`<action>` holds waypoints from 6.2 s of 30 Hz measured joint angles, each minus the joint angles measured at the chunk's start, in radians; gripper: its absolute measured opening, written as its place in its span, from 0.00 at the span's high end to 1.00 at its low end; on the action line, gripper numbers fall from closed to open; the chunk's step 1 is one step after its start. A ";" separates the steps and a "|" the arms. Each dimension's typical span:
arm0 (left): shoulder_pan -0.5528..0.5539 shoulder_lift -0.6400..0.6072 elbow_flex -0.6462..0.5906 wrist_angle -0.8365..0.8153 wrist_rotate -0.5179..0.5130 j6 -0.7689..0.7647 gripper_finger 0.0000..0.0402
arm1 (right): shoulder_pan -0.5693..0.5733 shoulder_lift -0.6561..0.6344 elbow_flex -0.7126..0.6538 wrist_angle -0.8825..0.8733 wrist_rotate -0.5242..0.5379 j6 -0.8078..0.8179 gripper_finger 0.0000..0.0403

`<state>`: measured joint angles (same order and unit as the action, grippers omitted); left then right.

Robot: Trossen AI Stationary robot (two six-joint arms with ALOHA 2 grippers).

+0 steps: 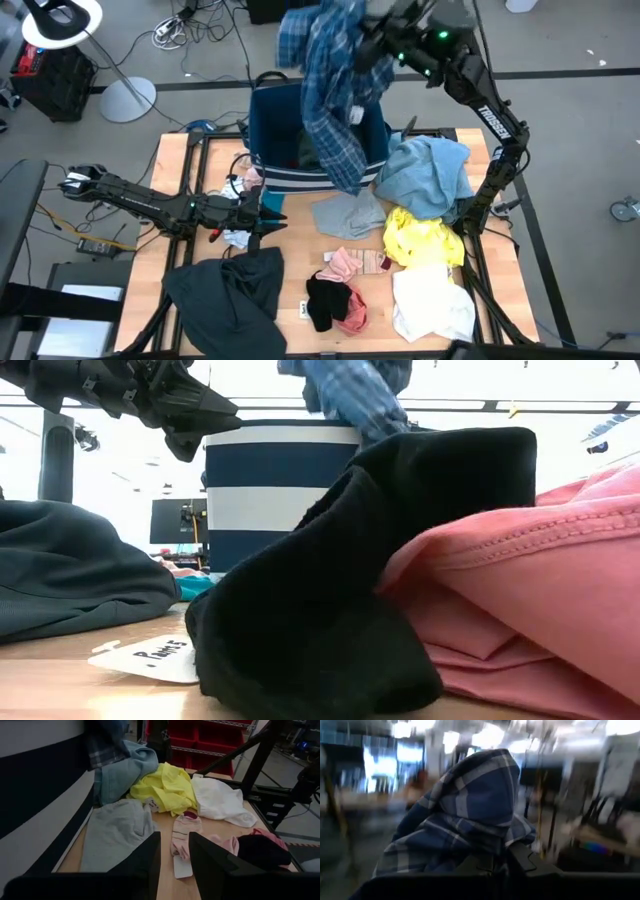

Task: Sort clothes
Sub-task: Put the blue checkered shirt into the blue laundry organizer, then put the blue sock into the blue laundry organizer

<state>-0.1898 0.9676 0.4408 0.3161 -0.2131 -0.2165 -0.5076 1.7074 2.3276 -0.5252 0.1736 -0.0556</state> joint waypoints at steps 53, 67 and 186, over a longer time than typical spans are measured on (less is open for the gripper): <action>0.000 0.000 0.000 -0.002 -0.003 -0.005 0.74 | -0.004 0.009 -0.564 -0.274 -0.323 0.169 0.50; 0.000 0.000 0.000 -0.005 -0.003 -0.005 0.74 | 0.187 -0.186 -0.436 -0.468 -0.164 0.118 0.58; 0.000 0.003 0.000 -0.018 -0.016 -0.026 0.74 | 0.754 -0.810 -1.442 -0.536 0.307 1.005 0.62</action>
<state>-0.1894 0.9710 0.4410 0.2981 -0.2287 -0.2426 0.2462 0.8974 0.8860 -1.0613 0.4808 0.9499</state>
